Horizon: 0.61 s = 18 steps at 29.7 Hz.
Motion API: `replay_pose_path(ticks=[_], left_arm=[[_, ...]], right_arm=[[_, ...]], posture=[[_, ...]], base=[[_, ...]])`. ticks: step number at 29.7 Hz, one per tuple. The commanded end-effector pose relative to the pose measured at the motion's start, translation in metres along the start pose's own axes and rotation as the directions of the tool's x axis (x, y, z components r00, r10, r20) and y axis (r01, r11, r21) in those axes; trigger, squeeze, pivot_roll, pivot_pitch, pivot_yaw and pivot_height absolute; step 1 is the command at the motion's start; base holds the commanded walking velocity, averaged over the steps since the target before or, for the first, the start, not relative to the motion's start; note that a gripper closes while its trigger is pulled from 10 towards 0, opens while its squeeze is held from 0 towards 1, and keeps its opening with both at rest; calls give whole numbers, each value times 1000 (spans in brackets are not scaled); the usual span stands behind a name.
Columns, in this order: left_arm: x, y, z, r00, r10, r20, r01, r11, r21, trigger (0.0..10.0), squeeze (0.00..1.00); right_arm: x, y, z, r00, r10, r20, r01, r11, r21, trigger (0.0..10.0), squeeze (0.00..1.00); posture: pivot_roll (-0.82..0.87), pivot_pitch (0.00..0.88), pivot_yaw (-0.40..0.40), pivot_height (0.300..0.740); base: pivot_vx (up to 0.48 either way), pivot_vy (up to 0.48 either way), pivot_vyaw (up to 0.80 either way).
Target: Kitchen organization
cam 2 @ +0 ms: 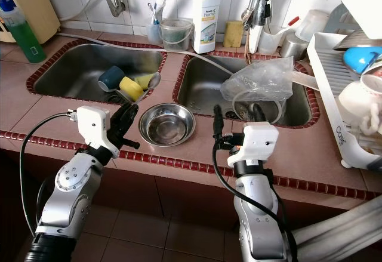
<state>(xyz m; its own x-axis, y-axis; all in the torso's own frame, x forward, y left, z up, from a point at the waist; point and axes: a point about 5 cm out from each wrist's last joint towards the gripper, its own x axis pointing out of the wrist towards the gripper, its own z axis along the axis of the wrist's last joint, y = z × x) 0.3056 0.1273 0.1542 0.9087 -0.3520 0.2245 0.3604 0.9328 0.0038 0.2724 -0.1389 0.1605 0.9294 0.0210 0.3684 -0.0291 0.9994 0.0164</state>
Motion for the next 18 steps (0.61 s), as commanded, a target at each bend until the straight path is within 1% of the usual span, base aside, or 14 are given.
replay_pose_path(ticks=[1, 15, 18], left_arm=[[1, 2, 1, 1000, 9, 0, -9, 1000, 17, 10000, 0], [3, 0, -3, 1000, 11, -21, -10, 999, 39, 10000, 0], [4, -1, -3, 1000, 13, -21, -12, 999, 37, 10000, 0]], right_arm=[[1, -3, -1, 1000, -24, 6, 24, 1000, -13, 10000, 0], [3, 0, -3, 1000, -20, 10, 20, 1000, -15, 10000, 0], [4, 1, -3, 1000, -22, 7, 22, 1000, 1, 10000, 0]], posture=[[-111, 28, 25, 740], [-104, 29, 19, 740], [-104, 26, 16, 740]], base=[[0, 0, 0], [0, 0, 0], [257, 0, 0]])
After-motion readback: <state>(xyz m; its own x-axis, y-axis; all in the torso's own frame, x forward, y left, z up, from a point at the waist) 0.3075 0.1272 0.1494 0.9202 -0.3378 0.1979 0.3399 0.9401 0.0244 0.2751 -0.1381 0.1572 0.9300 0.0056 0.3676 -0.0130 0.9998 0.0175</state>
